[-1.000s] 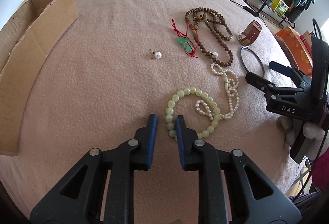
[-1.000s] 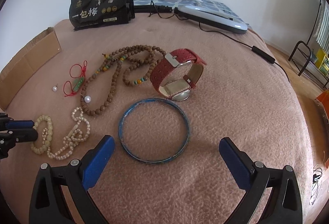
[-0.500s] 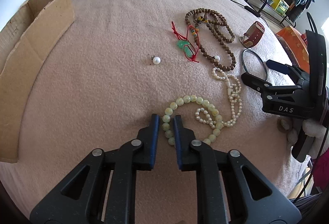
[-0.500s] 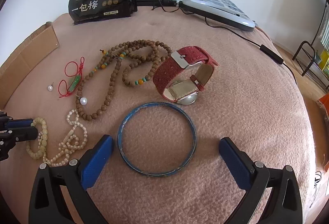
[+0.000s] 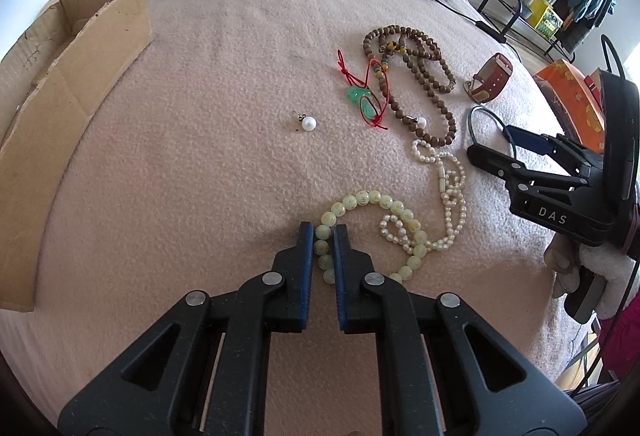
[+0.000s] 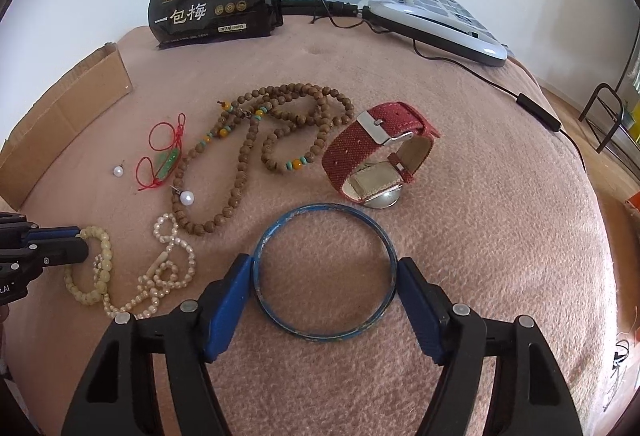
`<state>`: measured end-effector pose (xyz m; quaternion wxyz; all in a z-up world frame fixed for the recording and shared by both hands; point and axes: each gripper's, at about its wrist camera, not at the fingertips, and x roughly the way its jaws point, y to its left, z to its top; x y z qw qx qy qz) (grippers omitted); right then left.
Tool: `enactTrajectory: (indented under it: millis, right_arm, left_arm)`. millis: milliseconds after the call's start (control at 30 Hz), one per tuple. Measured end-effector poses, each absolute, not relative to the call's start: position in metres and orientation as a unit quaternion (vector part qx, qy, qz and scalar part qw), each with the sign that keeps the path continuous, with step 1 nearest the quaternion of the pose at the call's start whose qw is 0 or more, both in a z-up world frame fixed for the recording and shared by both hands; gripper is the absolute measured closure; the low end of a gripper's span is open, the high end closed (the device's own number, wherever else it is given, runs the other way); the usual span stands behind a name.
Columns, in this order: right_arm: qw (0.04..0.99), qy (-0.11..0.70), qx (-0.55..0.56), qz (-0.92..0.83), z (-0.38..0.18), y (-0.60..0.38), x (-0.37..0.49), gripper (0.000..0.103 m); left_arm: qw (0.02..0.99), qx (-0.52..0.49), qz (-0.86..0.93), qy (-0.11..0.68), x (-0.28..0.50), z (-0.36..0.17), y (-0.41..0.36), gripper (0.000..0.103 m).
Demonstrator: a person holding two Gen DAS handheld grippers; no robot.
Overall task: Organize jewelry
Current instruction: 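Close the right gripper on the blue bangle while the left gripper lifts the bracelet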
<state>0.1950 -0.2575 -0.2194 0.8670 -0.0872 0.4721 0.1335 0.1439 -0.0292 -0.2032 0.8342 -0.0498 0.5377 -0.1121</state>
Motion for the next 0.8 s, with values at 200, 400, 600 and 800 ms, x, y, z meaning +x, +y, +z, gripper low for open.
enactTrajectory:
  millis: [200, 400, 600, 800]
  right_arm:
    - [0.867, 0.473, -0.080, 0.136, -0.214, -0.259, 0.188, 0.029]
    - [0.870, 0.466, -0.089, 0.137, -0.204, -0.258, 0.178, 0.029]
    - [0.877, 0.454, -0.089, 0.133, -0.192, -0.260, 0.172, 0.029]
    - [0.878, 0.450, -0.093, 0.130, -0.185, -0.261, 0.166, 0.029]
  left_arm:
    - [0.839, -0.056, -0.119, 0.528, 0.138, -0.191, -0.029, 0.098]
    - [0.848, -0.050, -0.136, 0.510, 0.132, -0.177, -0.036, 0.098]
    - [0.853, -0.055, -0.137, 0.501, 0.127, -0.170, -0.036, 0.098]
    - [0.864, -0.048, -0.151, 0.478, 0.120, -0.152, -0.040, 0.098]
